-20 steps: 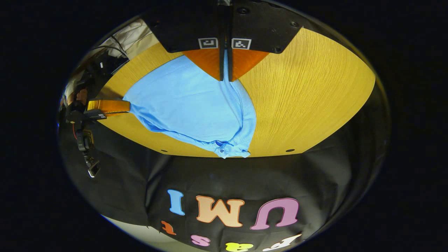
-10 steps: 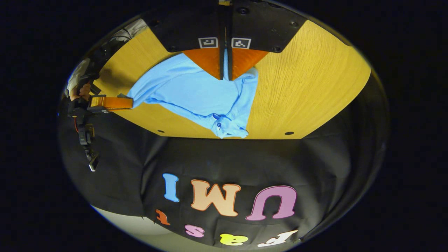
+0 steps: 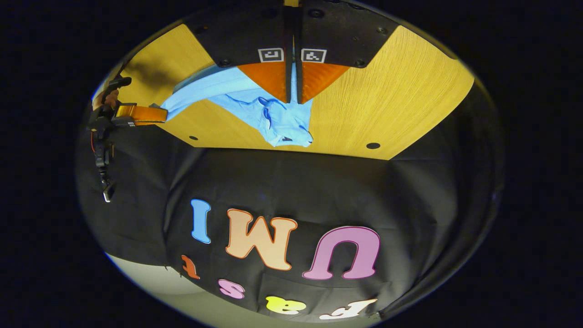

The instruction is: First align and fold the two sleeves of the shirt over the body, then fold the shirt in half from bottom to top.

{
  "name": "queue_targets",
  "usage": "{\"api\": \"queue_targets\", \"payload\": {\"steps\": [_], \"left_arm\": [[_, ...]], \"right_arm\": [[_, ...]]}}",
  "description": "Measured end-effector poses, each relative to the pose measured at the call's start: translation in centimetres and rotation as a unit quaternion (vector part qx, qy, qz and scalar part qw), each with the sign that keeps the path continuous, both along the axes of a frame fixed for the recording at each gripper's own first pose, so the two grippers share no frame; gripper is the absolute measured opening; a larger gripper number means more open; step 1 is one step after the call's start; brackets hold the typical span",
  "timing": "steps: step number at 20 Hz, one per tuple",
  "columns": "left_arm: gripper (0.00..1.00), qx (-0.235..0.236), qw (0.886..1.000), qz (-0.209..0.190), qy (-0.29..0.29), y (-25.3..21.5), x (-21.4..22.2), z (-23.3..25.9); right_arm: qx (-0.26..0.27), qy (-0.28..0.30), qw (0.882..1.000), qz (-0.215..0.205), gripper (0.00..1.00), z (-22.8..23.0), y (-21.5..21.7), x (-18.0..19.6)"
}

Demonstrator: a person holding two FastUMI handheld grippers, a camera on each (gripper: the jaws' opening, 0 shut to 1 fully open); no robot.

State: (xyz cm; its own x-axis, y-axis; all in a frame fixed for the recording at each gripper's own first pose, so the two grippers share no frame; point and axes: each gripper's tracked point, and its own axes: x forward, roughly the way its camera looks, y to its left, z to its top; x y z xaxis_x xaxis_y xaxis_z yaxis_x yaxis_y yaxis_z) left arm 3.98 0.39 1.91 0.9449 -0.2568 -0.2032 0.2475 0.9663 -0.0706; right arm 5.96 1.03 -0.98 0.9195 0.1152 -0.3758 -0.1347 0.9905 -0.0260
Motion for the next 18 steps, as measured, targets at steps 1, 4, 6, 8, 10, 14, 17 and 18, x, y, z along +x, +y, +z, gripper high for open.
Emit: {"api": "queue_targets", "payload": {"steps": [1, 4, 6, 8, 10, 14, 17, 18], "left_arm": [[0.00, 0.002, 1.000, 0.001, -0.002, 0.0, 1.3, 0.5], [0.00, 0.011, 1.000, 0.007, -0.012, 0.0, 5.5, 2.0], [0.00, 0.012, 1.000, 0.014, -0.018, 0.1, 8.3, 2.9], [0.01, 0.006, 1.000, 0.022, -0.020, 0.2, 11.1, 3.3], [0.02, 0.003, 0.999, 0.033, -0.022, 0.6, 13.6, 3.6], [0.00, -0.005, 0.999, 0.051, -0.017, 1.4, 18.2, 3.2], [0.00, -0.010, 0.998, 0.057, -0.010, 1.8, 21.9, 2.7], [0.00, -0.014, 0.998, 0.057, -0.008, 1.8, 23.1, 2.4]], "right_arm": [[0.002, -0.001, 1.000, -0.003, 0.03, 0.5, -0.1, 1.1], [0.003, -0.006, 1.000, -0.017, 0.03, 1.6, -0.8, 5.1], [0.004, -0.008, 1.000, -0.028, 0.02, 2.2, -1.1, 8.1], [0.006, -0.009, 0.999, -0.042, 0.02, 2.6, -1.6, 11.0], [0.014, -0.009, 0.999, -0.050, 0.02, 2.9, -1.6, 13.9], [0.006, -0.020, 0.998, -0.057, 0.02, 2.8, -1.6, 19.1], [-0.001, -0.020, 0.998, -0.067, 0.02, 1.4, -2.5, 23.0], [-0.003, -0.018, 0.997, -0.072, 0.02, 0.9, -3.0, 24.1]]}}
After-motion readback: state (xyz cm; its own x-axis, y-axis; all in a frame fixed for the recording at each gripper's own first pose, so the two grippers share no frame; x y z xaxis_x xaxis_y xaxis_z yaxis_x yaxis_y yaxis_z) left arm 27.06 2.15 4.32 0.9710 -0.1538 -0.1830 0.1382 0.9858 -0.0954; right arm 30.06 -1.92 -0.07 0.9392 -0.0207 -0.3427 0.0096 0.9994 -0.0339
